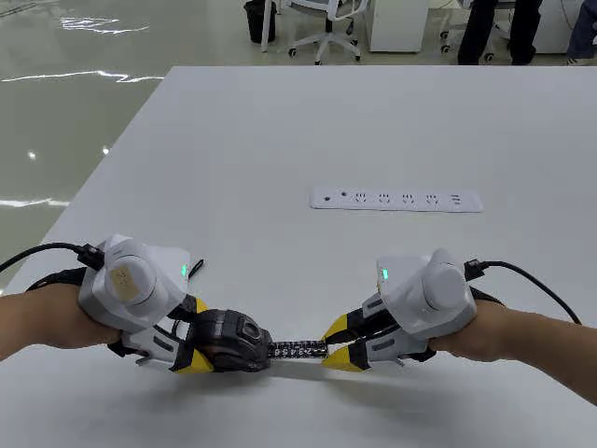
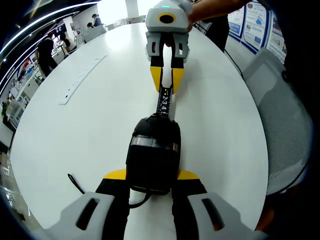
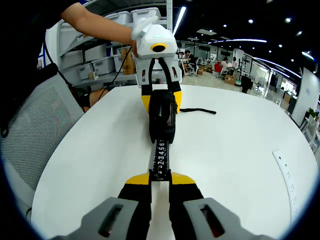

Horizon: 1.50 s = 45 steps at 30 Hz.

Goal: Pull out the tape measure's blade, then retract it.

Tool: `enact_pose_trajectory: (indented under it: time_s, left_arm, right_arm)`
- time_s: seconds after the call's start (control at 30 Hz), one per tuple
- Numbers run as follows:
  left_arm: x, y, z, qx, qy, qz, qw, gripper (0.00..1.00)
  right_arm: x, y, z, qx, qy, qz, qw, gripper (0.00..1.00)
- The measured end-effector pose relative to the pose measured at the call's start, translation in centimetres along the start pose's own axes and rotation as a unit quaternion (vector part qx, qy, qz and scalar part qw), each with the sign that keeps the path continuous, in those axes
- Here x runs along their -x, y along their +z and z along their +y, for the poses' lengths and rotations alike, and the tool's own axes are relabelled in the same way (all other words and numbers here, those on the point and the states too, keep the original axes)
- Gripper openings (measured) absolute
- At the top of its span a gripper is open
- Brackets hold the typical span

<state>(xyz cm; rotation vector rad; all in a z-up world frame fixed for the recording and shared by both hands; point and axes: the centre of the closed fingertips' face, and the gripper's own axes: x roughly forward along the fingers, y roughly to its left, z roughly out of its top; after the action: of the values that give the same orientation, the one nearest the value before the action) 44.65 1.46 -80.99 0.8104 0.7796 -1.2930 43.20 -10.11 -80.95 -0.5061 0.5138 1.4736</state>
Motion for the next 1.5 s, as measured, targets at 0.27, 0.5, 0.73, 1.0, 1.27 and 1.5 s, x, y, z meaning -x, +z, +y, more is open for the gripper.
enact_pose_trajectory:
  time_s: [0.27,0.5,0.73,1.0,1.27,1.5]
  left_arm:
    - [0.0,0.0,0.0,0.000,0.000,0.000,1.0000,0.27]
    - [-0.1,0.0,0.0,0.000,0.000,0.000,1.0000,0.27]
    - [-0.1,0.1,0.0,-0.002,0.000,0.002,1.0000,0.27]
    - [-0.2,0.1,0.0,-0.003,0.000,0.002,1.0000,0.27]
    - [-0.2,0.1,0.0,-0.003,-0.001,0.003,1.0000,0.27]
    - [-0.3,0.1,0.0,-0.003,-0.001,0.006,1.0000,0.27]
  right_arm:
    - [0.1,-0.2,0.1,-0.001,0.000,0.001,1.0000,0.11]
    - [0.2,-0.4,0.1,-0.003,0.000,0.002,1.0000,0.11]
    - [0.3,-0.6,0.1,-0.004,0.000,0.003,1.0000,0.11]
    - [0.5,-0.9,0.1,-0.004,-0.001,0.004,1.0000,0.11]
    - [0.6,-1.1,0.1,-0.002,-0.002,0.003,1.0000,0.11]
    - [0.7,-1.2,0.1,0.001,-0.004,0.002,1.0000,0.11]
